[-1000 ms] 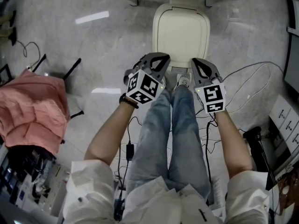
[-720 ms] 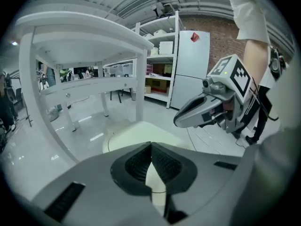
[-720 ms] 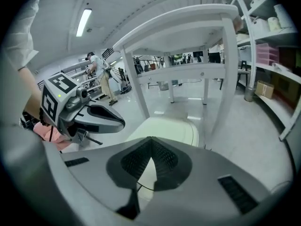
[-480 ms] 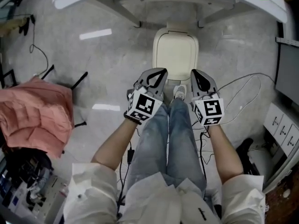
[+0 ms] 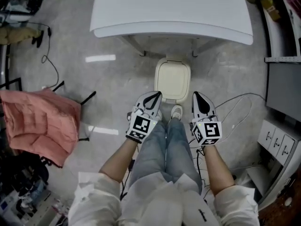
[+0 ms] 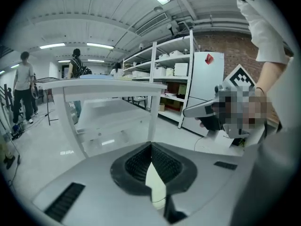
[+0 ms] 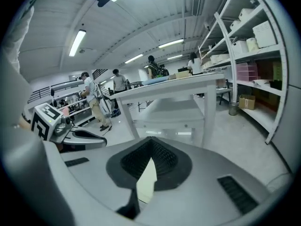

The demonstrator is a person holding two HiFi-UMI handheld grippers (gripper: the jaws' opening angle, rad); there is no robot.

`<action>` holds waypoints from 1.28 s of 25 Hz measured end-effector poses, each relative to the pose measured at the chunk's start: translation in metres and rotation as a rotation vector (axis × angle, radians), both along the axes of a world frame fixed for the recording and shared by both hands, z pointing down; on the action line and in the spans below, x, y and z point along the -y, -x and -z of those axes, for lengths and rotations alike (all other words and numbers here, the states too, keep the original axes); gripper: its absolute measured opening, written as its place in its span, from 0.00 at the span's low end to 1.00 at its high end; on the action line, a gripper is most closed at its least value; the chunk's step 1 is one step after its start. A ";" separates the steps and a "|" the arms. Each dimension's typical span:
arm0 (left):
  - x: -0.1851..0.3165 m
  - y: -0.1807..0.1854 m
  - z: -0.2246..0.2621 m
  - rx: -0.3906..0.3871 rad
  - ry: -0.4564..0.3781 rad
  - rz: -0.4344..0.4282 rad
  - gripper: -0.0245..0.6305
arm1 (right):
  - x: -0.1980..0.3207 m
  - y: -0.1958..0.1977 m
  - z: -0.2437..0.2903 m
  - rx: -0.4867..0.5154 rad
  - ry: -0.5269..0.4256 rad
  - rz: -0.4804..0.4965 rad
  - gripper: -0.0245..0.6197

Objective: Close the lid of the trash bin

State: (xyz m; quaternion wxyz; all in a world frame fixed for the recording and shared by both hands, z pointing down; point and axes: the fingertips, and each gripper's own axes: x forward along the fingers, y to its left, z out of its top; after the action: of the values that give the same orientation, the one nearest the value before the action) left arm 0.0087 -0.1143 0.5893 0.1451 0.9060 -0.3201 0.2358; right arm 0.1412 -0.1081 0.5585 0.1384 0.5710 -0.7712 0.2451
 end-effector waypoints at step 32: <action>-0.026 0.093 0.355 -0.202 -0.317 0.291 0.07 | -0.056 -0.038 0.348 -0.026 -0.384 -0.092 0.07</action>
State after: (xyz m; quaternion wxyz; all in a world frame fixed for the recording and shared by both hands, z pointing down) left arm -0.0840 -0.0884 0.2343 0.0649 0.8808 -0.4642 0.0673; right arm 0.1796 -0.0518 0.2105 0.0255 0.6248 -0.7750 0.0920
